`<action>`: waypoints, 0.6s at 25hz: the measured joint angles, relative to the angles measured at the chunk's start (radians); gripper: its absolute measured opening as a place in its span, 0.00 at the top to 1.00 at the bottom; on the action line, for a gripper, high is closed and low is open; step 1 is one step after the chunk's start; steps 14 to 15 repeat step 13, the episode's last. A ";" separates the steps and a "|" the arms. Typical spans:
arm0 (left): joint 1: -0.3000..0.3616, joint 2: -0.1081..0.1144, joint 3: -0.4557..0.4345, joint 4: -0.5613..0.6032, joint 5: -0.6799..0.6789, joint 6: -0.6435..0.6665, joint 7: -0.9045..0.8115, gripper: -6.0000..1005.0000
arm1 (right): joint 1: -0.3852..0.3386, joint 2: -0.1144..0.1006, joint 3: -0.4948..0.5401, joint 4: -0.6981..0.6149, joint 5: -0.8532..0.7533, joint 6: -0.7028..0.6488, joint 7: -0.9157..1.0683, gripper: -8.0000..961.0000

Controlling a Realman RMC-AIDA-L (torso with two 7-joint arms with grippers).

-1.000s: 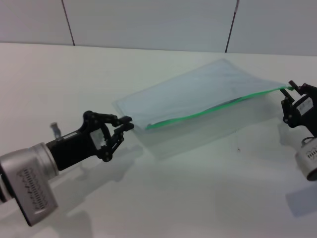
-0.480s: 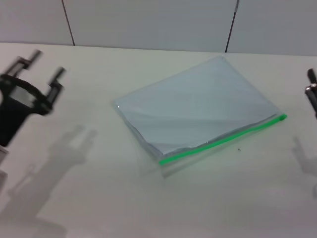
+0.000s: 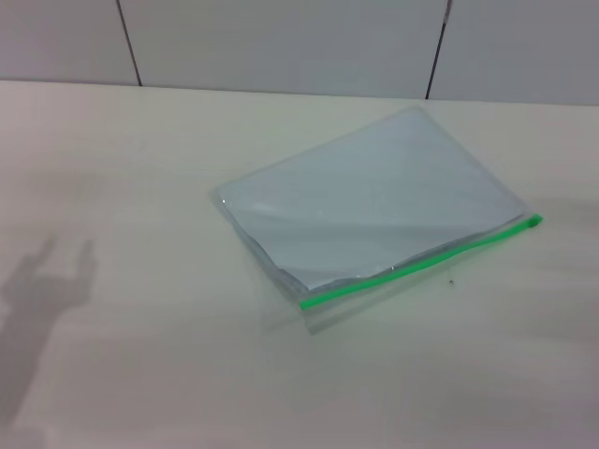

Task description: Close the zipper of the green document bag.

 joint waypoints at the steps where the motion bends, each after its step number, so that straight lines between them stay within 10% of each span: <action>1: 0.003 0.001 0.000 -0.001 -0.010 0.009 -0.019 0.49 | -0.005 0.000 0.000 0.000 0.006 -0.010 0.011 0.09; 15: 0.013 0.003 0.000 -0.004 -0.054 0.048 -0.098 0.49 | -0.018 0.000 -0.002 -0.002 0.011 -0.043 0.037 0.07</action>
